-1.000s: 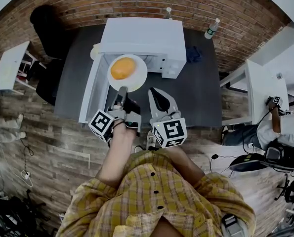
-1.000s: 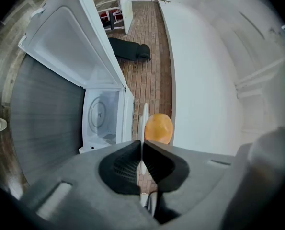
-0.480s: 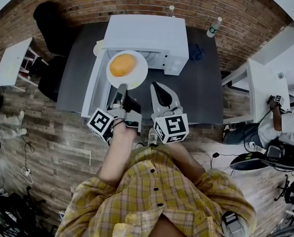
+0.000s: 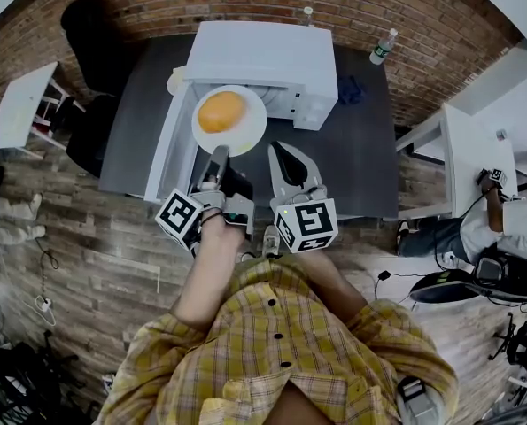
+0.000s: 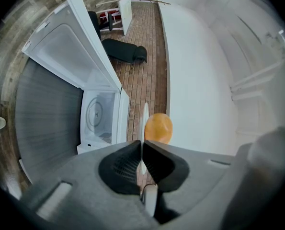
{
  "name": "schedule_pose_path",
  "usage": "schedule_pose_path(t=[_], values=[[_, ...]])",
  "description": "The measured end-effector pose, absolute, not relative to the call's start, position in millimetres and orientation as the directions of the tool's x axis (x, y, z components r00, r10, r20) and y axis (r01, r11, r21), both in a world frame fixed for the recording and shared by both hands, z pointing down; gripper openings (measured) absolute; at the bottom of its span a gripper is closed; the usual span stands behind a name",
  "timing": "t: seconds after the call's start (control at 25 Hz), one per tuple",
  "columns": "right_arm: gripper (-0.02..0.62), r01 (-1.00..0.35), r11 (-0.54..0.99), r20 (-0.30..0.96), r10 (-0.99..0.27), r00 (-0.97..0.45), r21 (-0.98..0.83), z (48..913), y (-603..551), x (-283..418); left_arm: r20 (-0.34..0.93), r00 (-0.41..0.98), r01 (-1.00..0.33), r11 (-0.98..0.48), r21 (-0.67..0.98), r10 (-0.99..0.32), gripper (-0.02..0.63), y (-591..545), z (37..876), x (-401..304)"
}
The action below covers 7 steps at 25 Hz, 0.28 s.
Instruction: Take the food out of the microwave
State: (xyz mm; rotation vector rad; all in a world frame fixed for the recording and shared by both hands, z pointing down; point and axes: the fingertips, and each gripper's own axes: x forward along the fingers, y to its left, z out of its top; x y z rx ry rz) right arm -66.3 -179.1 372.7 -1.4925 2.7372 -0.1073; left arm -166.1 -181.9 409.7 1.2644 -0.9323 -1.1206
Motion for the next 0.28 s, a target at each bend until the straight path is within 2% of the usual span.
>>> schedule_pose_path(t=[0.28], values=[[-0.006, -0.838, 0.542, 0.009, -0.839, -0.544, -0.065, 371.6, -177.3, -64.5, -0.07, 0.228, 0.127, -0.042, 0.991, -0.971, 0.012, -180.6, 408.4, -164.5]])
